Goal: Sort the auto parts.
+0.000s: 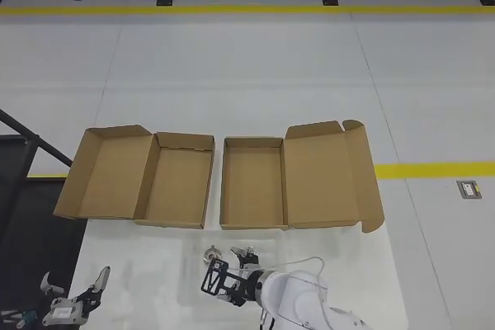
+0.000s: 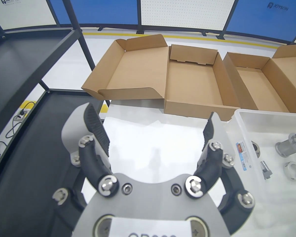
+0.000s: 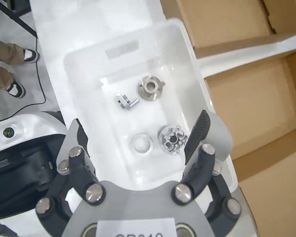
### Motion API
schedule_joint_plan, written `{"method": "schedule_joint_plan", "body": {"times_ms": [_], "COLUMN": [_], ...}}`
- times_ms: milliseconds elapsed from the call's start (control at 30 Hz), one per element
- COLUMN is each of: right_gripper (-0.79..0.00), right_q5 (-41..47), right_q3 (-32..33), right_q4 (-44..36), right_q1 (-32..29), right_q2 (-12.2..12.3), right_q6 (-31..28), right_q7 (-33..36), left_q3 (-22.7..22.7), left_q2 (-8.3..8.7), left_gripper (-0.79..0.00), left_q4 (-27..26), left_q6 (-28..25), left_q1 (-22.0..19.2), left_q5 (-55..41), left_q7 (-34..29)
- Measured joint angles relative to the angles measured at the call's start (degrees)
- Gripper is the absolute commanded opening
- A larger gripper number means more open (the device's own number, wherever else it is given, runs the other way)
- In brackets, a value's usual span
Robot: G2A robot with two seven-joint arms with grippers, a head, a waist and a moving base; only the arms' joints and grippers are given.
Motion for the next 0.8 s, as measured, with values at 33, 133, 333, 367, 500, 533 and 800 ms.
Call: {"method": "schedule_joint_plan", "body": {"times_ms": [33,133,333,367,500,533,800], "right_gripper": [0.000,0.000,0.000,0.000,0.000,0.000,-0.166], "right_q5": [0.15,0.65,2.75,2.98,3.06,2.41,3.11], "right_q3": [-0.19,-0.25,0.62,0.74,1.08,1.02,0.73], "right_q4": [0.97,4.00,8.54,9.10,11.65,12.30,15.97], "right_q1": [0.43,1.55,2.34,2.40,3.07,3.32,4.33], "right_q2": [-0.23,-0.82,-1.79,-1.91,-2.39,-2.54,-3.60], "right_q6": [0.57,2.29,6.72,7.22,9.09,9.86,10.79], "right_q7": [0.97,1.99,0.49,0.41,0.95,1.36,0.24], "left_q3": [0.00,0.00,0.00,0.00,0.00,0.00,0.00], "left_q2": [0.00,0.00,0.00,0.00,0.00,0.00,0.00], "left_gripper": [0.000,0.000,0.000,0.000,0.000,0.000,0.000], "left_q4": [0.00,0.00,0.00,0.00,0.00,0.00,0.00], "left_q6": [0.00,0.00,0.00,0.00,0.00,0.00,0.00], "left_q1": [0.00,0.00,0.00,0.00,0.00,0.00,0.00], "left_q5": [0.00,0.00,0.00,0.00,0.00,0.00,0.00], "left_q7": [0.00,0.00,0.00,0.00,0.00,0.00,0.00]}}
